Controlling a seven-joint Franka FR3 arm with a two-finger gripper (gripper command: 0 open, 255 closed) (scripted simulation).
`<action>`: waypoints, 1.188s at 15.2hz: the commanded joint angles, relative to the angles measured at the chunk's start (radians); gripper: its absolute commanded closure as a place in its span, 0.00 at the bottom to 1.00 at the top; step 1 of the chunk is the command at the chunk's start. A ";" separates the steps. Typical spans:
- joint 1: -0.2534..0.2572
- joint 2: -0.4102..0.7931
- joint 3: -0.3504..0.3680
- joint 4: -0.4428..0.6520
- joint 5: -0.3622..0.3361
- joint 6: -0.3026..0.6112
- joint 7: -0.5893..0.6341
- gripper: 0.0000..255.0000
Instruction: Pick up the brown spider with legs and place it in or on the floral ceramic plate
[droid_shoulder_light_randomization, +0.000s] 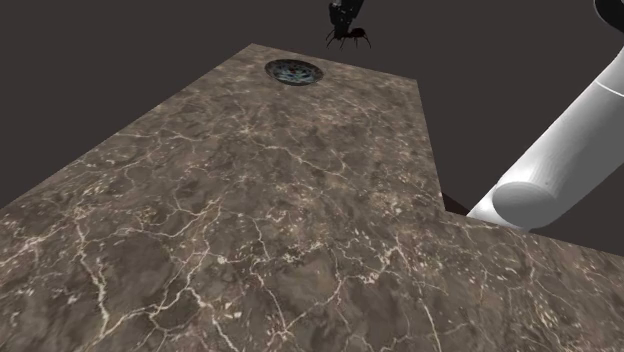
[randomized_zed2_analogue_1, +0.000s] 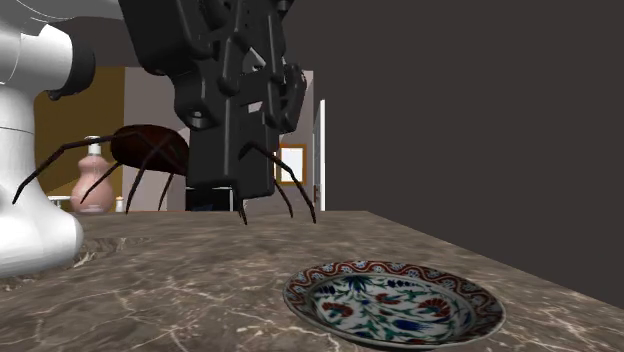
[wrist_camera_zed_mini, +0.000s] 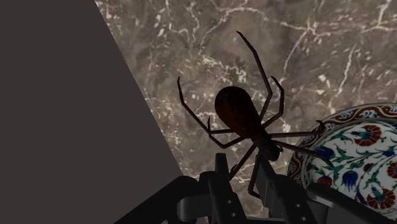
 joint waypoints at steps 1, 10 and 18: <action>0.017 0.035 0.017 0.053 -0.008 -0.025 0.032 1.00; 0.141 0.269 0.099 0.371 -0.080 -0.150 0.213 1.00; 0.153 0.284 0.104 0.312 -0.089 -0.082 0.247 1.00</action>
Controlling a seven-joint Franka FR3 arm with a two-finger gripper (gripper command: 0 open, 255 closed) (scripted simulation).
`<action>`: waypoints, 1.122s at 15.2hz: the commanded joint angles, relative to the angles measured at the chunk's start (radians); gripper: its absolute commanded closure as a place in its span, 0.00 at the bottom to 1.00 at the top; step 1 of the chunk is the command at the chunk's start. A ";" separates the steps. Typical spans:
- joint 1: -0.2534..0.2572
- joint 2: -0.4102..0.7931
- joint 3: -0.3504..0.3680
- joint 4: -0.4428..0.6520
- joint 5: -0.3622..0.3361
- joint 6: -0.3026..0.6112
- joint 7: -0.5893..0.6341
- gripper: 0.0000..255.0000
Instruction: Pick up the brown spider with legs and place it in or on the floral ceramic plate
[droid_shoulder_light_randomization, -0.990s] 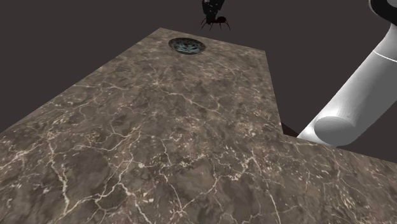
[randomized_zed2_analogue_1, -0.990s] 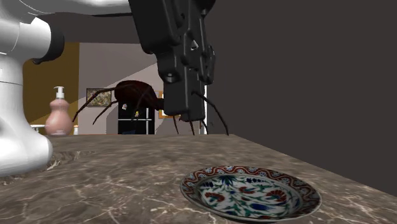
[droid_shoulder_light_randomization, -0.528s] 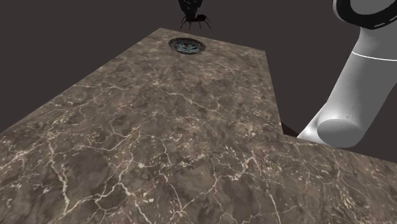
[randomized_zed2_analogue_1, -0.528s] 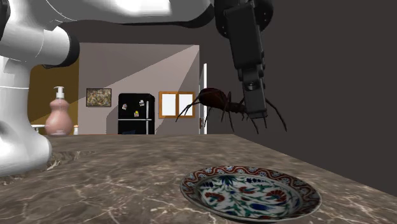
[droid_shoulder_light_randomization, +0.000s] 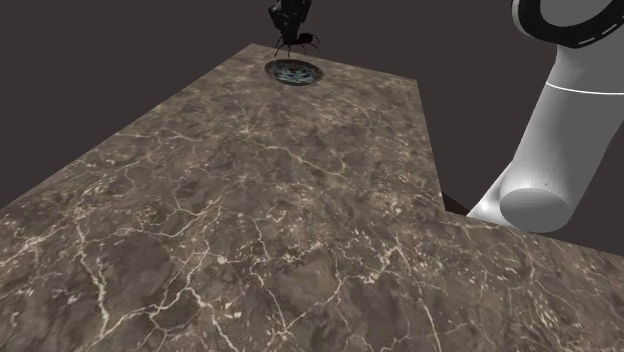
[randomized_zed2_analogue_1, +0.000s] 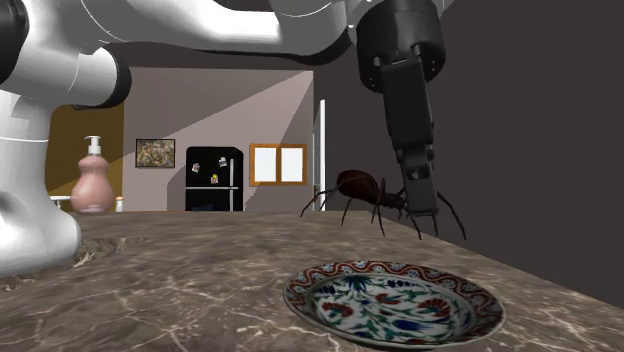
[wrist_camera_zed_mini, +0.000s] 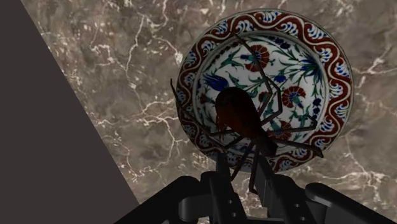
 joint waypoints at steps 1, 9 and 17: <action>-0.002 -0.004 0.000 -0.035 0.000 0.030 0.006 1.00; -0.008 -0.015 -0.002 -0.141 -0.003 0.124 0.024 1.00; -0.008 -0.015 -0.002 -0.142 -0.003 0.125 0.024 0.00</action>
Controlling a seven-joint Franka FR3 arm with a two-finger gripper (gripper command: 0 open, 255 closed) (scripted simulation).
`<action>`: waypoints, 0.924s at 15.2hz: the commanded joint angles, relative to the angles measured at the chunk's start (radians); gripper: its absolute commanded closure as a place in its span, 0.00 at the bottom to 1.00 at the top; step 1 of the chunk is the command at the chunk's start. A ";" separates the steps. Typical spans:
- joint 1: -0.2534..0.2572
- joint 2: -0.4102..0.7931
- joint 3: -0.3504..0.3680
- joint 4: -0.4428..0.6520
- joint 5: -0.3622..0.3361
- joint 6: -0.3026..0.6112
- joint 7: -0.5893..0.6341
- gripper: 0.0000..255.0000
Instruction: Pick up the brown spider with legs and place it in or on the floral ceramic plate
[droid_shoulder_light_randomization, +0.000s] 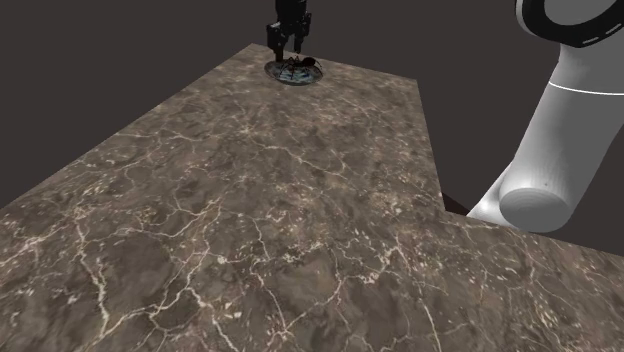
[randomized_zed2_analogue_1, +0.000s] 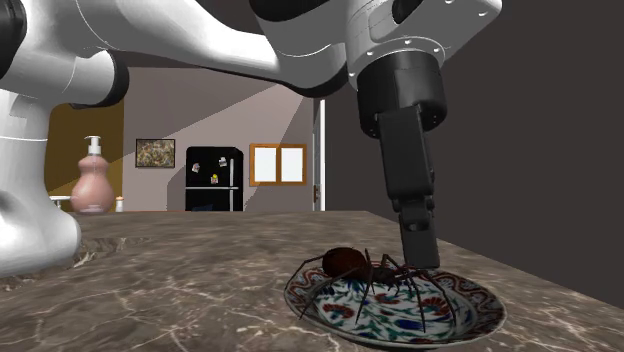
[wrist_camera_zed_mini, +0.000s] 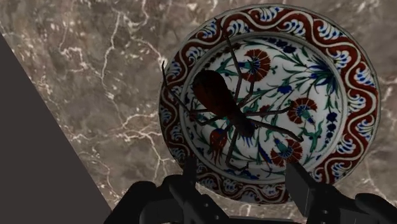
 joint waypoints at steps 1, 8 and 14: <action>0.000 0.000 0.000 -0.001 0.000 0.000 0.000 0.00; 0.017 -0.004 0.009 0.118 0.004 -0.124 -0.008 0.00; 0.017 -0.004 0.009 0.118 0.004 -0.124 -0.008 0.00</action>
